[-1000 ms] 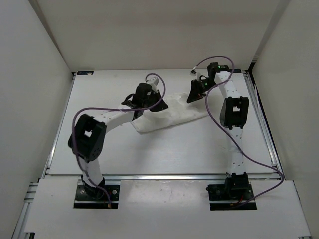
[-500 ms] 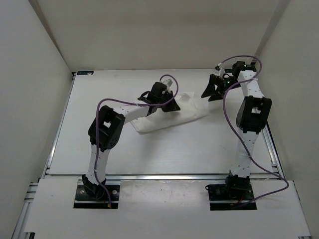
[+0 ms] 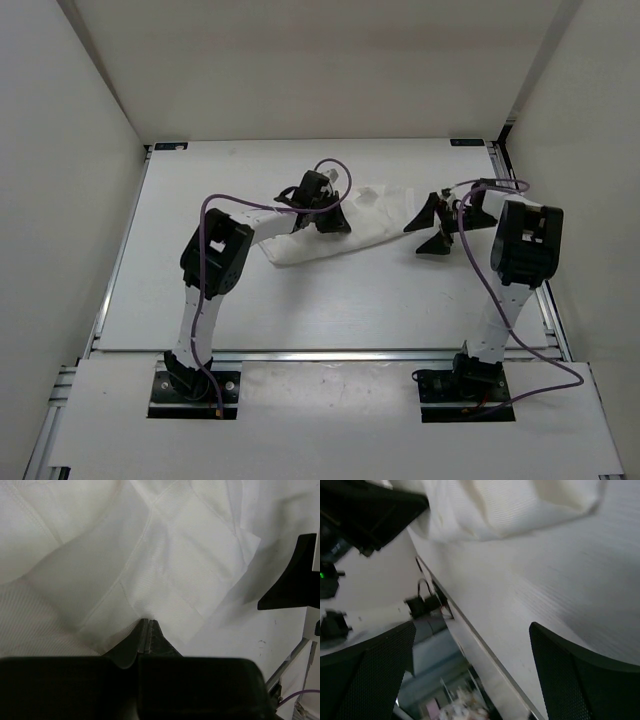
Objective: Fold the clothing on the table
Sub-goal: Fold the skirt
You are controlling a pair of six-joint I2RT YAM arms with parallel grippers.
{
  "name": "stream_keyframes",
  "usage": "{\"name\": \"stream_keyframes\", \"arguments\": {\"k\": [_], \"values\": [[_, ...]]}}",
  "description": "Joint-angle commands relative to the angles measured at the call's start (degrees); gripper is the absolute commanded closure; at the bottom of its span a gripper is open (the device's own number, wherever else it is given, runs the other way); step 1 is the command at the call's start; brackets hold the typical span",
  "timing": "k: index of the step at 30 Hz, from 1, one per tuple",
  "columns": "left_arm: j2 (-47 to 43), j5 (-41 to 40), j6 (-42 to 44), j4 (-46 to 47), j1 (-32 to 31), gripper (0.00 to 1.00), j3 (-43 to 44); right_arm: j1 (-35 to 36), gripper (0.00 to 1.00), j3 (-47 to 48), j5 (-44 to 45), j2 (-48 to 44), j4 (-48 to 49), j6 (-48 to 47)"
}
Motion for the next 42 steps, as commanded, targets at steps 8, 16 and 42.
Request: {"name": "stream_keyframes", "arguments": {"k": [8,16,42], "values": [[3.1,2.6,0.8,-4.2,0.8,1.0,3.6,2.2,0.01,-17.3,14.9,-9.8,38.3,40.7],[-2.0,5.0,-0.8,0.2,0.4,1.0,-8.5,8.9,0.01,-28.4,20.9,-10.4,55.8,57.6],[-9.8,9.1,0.1,2.7,2.8,1.0,-19.7,16.8,1.0,-35.3,31.1,-18.2,71.3,43.2]]}}
